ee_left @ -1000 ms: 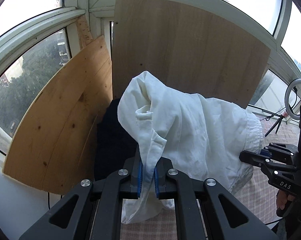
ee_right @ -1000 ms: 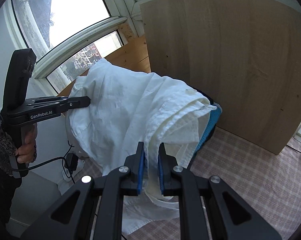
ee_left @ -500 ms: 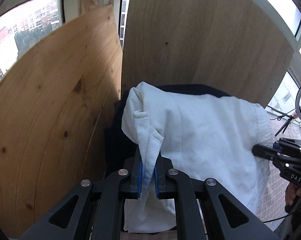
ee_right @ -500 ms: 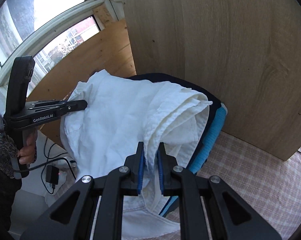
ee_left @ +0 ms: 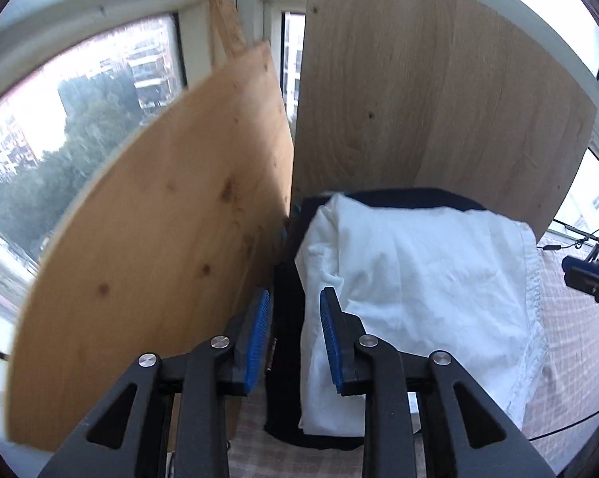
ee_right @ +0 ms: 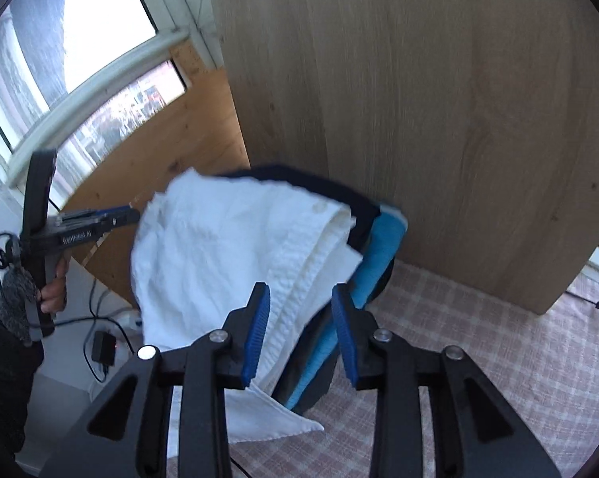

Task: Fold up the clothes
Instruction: 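Lower the shirt onto the dark clothes stack and open both grippers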

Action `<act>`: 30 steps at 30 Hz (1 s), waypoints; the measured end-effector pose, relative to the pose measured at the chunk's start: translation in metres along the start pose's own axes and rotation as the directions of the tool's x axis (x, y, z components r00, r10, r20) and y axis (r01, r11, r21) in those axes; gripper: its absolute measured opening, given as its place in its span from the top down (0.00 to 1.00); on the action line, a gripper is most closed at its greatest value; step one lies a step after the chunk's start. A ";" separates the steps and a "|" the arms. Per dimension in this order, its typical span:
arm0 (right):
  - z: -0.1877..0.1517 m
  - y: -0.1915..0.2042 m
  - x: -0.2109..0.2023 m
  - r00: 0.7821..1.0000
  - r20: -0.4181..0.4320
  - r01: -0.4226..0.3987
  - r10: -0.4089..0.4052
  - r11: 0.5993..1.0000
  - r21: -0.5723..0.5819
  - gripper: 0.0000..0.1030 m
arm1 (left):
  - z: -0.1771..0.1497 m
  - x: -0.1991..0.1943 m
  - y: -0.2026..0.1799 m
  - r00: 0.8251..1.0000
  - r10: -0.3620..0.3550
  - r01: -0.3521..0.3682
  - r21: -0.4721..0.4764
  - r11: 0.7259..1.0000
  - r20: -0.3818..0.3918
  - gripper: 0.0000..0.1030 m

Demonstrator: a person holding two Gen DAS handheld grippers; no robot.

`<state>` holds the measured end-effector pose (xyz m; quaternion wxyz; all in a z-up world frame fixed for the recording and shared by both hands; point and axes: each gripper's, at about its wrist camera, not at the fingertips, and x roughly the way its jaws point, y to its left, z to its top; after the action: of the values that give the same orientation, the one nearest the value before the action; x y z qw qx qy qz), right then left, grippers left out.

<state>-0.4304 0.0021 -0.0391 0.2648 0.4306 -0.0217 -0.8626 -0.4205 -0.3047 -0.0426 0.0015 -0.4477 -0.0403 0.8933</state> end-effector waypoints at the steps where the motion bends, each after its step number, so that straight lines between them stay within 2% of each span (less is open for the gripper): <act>1: 0.006 0.005 0.000 1.000 0.012 -0.003 0.003 1.000 -0.018 0.69 | 0.002 -0.005 -0.002 1.000 -0.007 0.007 0.007 1.000 0.014 0.77; 4: 0.025 0.023 0.013 1.000 0.018 0.007 -0.005 0.997 -0.076 0.79 | 0.013 -0.004 -0.021 0.998 -0.052 0.051 0.038 0.998 0.041 0.77; 6: 0.032 0.032 0.028 1.000 0.004 -0.002 0.003 0.996 -0.093 0.81 | 0.019 0.004 -0.035 0.990 -0.140 0.138 0.063 0.988 0.029 0.77; 8: 0.035 0.036 0.041 1.000 -0.014 -0.002 0.001 0.994 -0.106 0.81 | 0.020 0.012 -0.042 0.982 -0.190 0.189 0.042 0.981 0.012 0.77; 14: 0.038 0.021 0.077 0.996 -0.053 0.069 -0.075 0.992 -0.109 0.82 | 0.032 0.067 -0.026 0.992 -0.119 0.119 0.008 0.993 -0.040 0.79; 16: 0.036 0.006 0.082 0.994 -0.069 0.079 -0.084 0.994 -0.072 0.83 | 0.031 0.066 -0.012 0.995 -0.093 0.092 -0.017 0.996 -0.039 0.79; 17: 0.035 -0.001 0.083 0.993 -0.075 0.082 -0.086 0.995 -0.055 0.89 | 0.030 0.065 -0.006 0.996 -0.079 0.078 -0.030 0.996 -0.039 0.83; 18: 0.035 -0.006 0.083 0.993 -0.079 0.085 -0.088 0.996 -0.039 0.90 | 0.028 0.062 0.000 0.997 -0.071 0.070 -0.040 0.997 -0.036 0.84; 21: 0.032 0.001 0.061 0.997 -0.043 0.066 -0.068 0.997 -0.049 0.89 | 0.009 0.030 0.006 0.995 -0.097 0.097 -0.045 0.994 -0.001 0.84; 25: 0.017 0.037 0.022 1.000 -0.012 -0.012 0.011 0.992 -0.122 0.89 | -0.026 -0.006 -0.007 0.987 -0.159 0.159 -0.003 0.987 0.015 0.84; 28: -0.009 0.066 0.008 0.999 -0.027 -0.050 0.045 0.981 -0.186 0.89 | -0.050 -0.011 -0.016 0.978 -0.206 0.207 0.026 0.978 -0.012 0.84; 30: -0.029 0.073 0.009 0.996 -0.048 -0.076 0.068 0.981 -0.179 0.89 | -0.065 0.001 -0.022 0.977 -0.209 0.210 0.036 0.977 -0.049 0.83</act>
<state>-0.3808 -0.0597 -0.0443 0.3343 0.4217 0.0468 -0.8415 -0.3700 -0.2777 -0.0804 0.1058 -0.4606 -0.0687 0.8786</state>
